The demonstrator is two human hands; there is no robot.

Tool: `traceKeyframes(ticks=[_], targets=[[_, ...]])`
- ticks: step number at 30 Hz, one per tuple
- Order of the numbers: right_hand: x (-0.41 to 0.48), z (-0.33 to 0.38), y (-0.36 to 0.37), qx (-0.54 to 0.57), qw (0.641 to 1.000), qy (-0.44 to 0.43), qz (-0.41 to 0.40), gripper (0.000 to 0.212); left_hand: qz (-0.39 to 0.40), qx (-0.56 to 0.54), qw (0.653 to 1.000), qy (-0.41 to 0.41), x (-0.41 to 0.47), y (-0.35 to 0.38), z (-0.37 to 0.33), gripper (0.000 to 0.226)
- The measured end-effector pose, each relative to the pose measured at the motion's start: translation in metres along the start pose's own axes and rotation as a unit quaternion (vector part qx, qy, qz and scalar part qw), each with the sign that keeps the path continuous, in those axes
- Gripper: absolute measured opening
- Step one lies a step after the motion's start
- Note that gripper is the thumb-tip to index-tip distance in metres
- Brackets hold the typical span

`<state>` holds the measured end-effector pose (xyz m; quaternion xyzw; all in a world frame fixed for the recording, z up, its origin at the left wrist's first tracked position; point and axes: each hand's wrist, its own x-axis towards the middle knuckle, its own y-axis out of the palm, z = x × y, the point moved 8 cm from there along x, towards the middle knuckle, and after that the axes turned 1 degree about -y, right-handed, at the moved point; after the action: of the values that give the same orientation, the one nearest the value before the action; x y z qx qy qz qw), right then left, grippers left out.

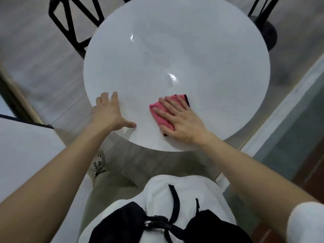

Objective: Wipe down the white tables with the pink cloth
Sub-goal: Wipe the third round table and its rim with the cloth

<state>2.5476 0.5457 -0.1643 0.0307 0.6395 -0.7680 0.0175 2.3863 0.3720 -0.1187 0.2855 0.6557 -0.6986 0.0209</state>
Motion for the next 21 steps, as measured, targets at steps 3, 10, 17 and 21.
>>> traceKeyframes(ticks=[3, 10, 17, 21], targets=[[-0.057, -0.163, -0.028, 0.009, 0.981, 0.195, -0.002, 0.075, -0.009, -0.029, 0.997, 0.073, -0.01, 0.006, -0.046, 0.139], [-0.063, -0.135, -0.017, 0.015, 0.965, 0.257, -0.057, 0.072, -0.028, 0.046, 0.943, 0.329, -0.03, 0.014, -0.162, 0.116], [-0.071, -0.218, -0.029, 0.006, 0.996, 0.094, -0.005, 0.073, -0.033, 0.098, 0.935, 0.339, -0.033, 0.018, -0.182, 0.102], [-0.059, -0.31, -0.053, 0.037, 0.936, 0.347, -0.047, 0.073, -0.039, 0.091, 0.943, 0.318, -0.03, 0.02, -0.178, 0.101]])
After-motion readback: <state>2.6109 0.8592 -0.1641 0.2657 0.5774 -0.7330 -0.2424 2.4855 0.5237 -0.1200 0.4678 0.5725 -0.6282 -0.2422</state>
